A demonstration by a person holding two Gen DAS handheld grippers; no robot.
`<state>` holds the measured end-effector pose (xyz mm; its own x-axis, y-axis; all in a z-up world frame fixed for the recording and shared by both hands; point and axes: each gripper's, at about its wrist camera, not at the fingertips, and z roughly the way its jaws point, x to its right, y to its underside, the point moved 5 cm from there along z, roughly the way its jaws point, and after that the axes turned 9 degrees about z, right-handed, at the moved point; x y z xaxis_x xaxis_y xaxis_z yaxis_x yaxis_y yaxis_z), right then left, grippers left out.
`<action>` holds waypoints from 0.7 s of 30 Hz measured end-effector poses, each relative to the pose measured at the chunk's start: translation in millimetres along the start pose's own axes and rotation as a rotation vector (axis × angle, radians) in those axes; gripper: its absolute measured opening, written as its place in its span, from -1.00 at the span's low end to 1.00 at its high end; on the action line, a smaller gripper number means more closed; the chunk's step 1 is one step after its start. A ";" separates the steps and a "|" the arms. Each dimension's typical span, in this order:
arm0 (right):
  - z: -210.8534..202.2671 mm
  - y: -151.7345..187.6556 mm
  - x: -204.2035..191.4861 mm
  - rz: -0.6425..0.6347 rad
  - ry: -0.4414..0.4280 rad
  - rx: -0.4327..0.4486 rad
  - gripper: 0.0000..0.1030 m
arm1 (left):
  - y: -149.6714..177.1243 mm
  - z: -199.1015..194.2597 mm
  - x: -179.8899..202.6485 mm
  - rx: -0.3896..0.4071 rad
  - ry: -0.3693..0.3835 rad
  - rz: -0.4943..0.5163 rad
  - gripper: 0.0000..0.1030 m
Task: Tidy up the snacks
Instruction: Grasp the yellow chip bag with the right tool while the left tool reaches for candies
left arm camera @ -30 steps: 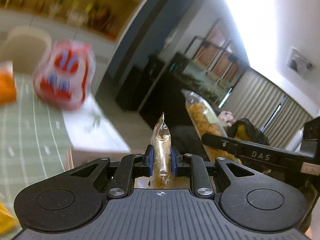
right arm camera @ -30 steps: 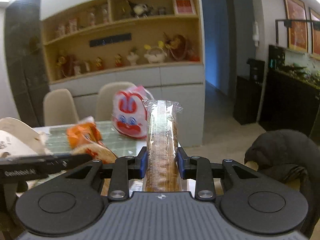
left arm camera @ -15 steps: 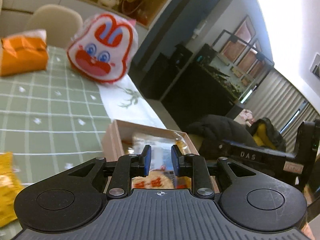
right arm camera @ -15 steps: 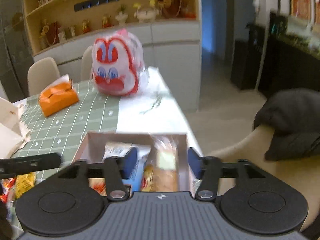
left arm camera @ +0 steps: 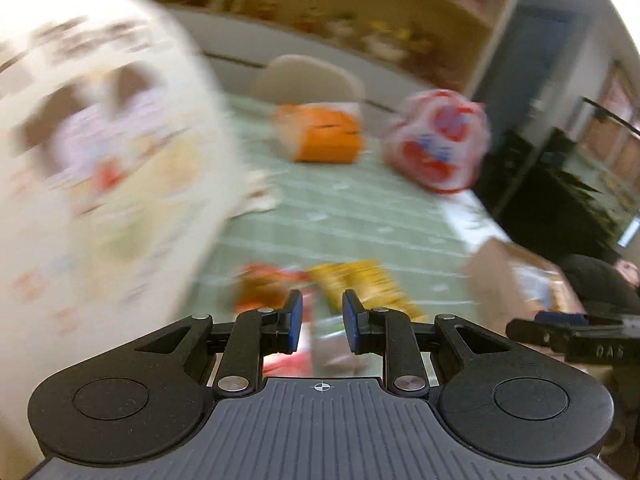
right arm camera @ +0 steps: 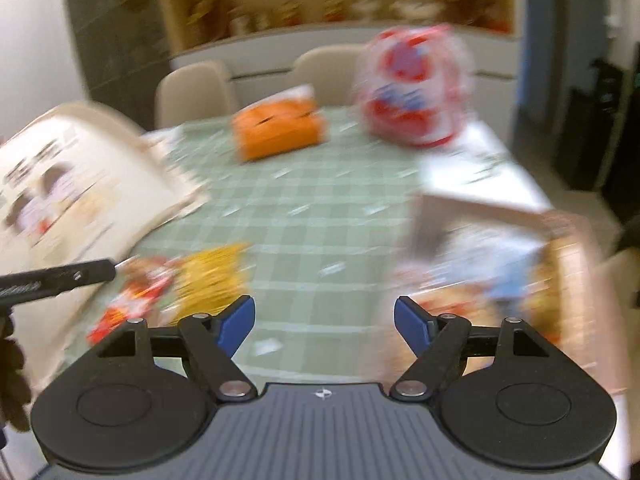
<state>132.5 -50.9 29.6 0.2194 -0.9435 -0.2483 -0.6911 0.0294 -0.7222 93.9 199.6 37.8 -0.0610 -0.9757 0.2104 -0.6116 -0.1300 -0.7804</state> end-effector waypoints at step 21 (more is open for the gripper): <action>52.7 74.1 -73.4 -0.120 -0.014 -0.091 -0.50 | -6.0 97.7 -23.5 -0.038 0.015 0.060 -0.50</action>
<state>101.4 38.0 -39.7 0.3128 -0.9339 -0.1733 -0.7187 -0.1135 -0.6860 176.0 206.1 -20.0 -0.1099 -0.9788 0.1731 -0.6361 -0.0646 -0.7689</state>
